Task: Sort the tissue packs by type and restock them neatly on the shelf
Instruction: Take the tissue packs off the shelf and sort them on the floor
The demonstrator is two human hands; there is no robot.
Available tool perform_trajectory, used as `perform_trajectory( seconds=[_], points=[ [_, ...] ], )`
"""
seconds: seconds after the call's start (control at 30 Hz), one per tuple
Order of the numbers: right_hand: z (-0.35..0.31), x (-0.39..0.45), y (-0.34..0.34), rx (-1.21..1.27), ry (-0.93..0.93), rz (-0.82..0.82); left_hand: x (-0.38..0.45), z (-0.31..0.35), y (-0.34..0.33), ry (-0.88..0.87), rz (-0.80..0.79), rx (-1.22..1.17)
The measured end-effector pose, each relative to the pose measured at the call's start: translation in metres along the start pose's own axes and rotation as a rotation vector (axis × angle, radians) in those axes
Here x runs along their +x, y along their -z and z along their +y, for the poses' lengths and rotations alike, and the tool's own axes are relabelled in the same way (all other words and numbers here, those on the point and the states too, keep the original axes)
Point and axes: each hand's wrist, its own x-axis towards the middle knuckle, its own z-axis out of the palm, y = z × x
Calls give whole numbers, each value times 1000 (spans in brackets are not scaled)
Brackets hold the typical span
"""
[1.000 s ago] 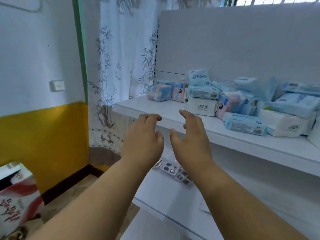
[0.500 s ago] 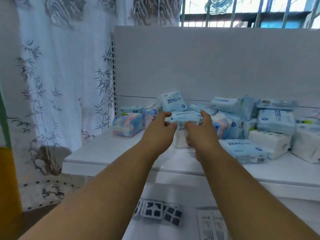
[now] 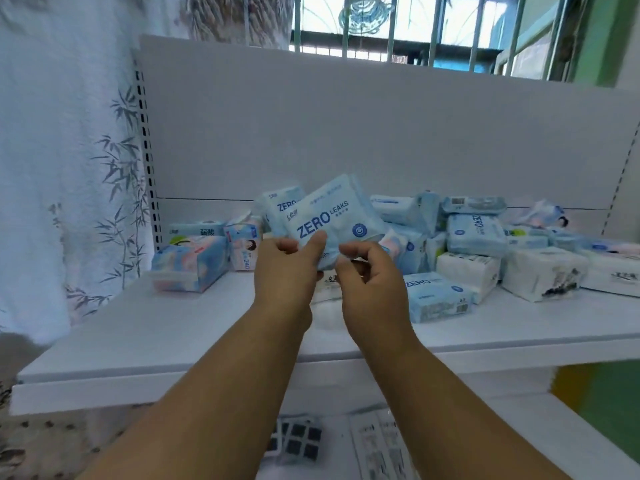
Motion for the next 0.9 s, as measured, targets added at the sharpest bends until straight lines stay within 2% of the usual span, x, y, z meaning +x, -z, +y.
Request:
perform_trajectory(
  seconds=[0.13,0.27,0.33,0.4,0.47,0.53,0.63,0.77,0.83,0.9],
  points=[
    [10,-4,38,-202,57,44,-14,-15,-18,140,-106,-191],
    [22,15,84,-453,14,63,-31,-22,-35,55,-49,-103],
    [32,29,106,-702,1,-43,-43,-23,-42,-32,9,-23],
    [40,38,123,-958,-10,-216,-55,-25,-47,-120,64,68],
    [46,40,136,-1097,-15,-394,-67,-27,-54,-177,104,125],
    [50,39,147,-1085,20,-489,-80,-30,-60,-210,142,162],
    [48,35,163,-1046,130,-494,-102,-36,-71,-252,215,154],
    [45,26,184,-1161,324,-533,-136,-43,-82,-261,335,101],
    [45,29,190,-1144,348,-556,-153,-45,-85,-249,384,89],
    [47,37,193,-1044,291,-619,-171,-45,-85,-250,433,96]
  ],
)
